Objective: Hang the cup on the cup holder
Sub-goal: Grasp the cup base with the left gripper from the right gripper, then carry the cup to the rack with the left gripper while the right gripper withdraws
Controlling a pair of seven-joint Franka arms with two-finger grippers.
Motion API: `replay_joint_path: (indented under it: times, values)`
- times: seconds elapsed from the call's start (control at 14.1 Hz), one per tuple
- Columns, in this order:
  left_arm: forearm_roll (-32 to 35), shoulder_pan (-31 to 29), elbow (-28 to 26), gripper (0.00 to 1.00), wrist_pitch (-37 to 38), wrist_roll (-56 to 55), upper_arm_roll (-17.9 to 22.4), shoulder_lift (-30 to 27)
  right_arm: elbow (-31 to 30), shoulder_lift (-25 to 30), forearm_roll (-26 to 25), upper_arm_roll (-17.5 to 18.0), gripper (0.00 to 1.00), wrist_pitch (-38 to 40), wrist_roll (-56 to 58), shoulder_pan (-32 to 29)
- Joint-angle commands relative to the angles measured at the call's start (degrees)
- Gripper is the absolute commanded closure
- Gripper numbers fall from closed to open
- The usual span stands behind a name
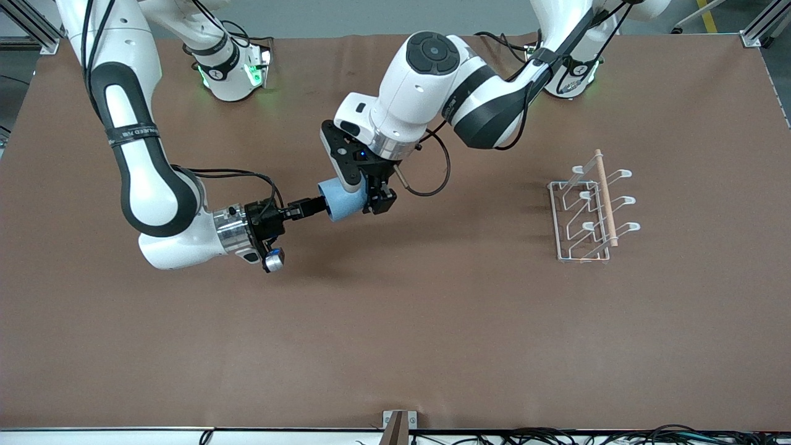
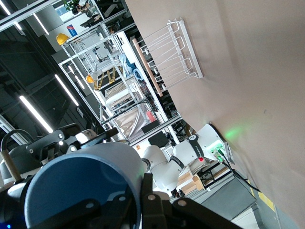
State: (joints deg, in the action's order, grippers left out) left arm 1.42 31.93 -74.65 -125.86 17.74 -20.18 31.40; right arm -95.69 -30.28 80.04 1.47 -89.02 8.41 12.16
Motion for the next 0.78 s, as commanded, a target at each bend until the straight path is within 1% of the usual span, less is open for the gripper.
replay_joint_path:
  times: [0.0, 0.07, 0.14, 0.21, 0.28, 0.5, 0.57, 0.64, 0.71]
  values:
    - [2.9, 0.4, 1.4, 0.61, 0.2, 0.1, 0.1, 0.9, 0.2, 0.0, 1.3, 0.1, 0.94, 1.0, 0.1, -0.4]
    - [4.6, 0.4, 1.4, 0.65, 0.3, 0.0, 0.1, 1.0, 0.2, 0.0, 1.3, 0.1, 0.94, 1.0, 0.1, -0.4]
    - [4.9, 0.4, 1.4, 0.67, 0.7, 0.1, 0.0, 0.9, 0.2, 0.0, 1.3, 0.0, 0.93, 1.0, 0.0, -0.5]
    - [5.6, 0.4, 1.4, 0.68, 0.9, 0.1, 0.0, 0.6, 0.4, 0.0, 1.2, -0.1, 0.74, 1.0, -0.4, -0.6]
    - [6.7, 0.3, 1.4, 0.69, 2.4, 0.1, 0.1, 0.2, 0.6, 0.0, 0.5, -0.1, 0.01, 1.0, 0.1, -0.9]
    - [11.5, -1.0, 1.6, 0.69, 11.5, 0.7, 0.1, -1.0, 0.5, 0.2, 0.3, -0.4, 0.00, 2.5, 0.1, -2.9]
    - [12.0, -1.9, 1.6, 0.69, 14.1, 1.2, 0.2, -2.1, 0.4, 0.4, -0.4, -0.5, 0.00, 2.5, -0.1, -3.7]
    - [12.8, -2.6, 1.4, 0.69, 16.7, 1.6, 0.2, -2.9, 0.3, 0.6, -1.8, -0.6, 0.00, 2.2, -0.1, -4.9]
    - [14.2, -3.4, 1.4, 0.70, 20.6, 3.4, 0.3, -3.8, 0.2, 0.8, -4.9, -0.7, 0.00, 1.8, -0.3, -5.9]
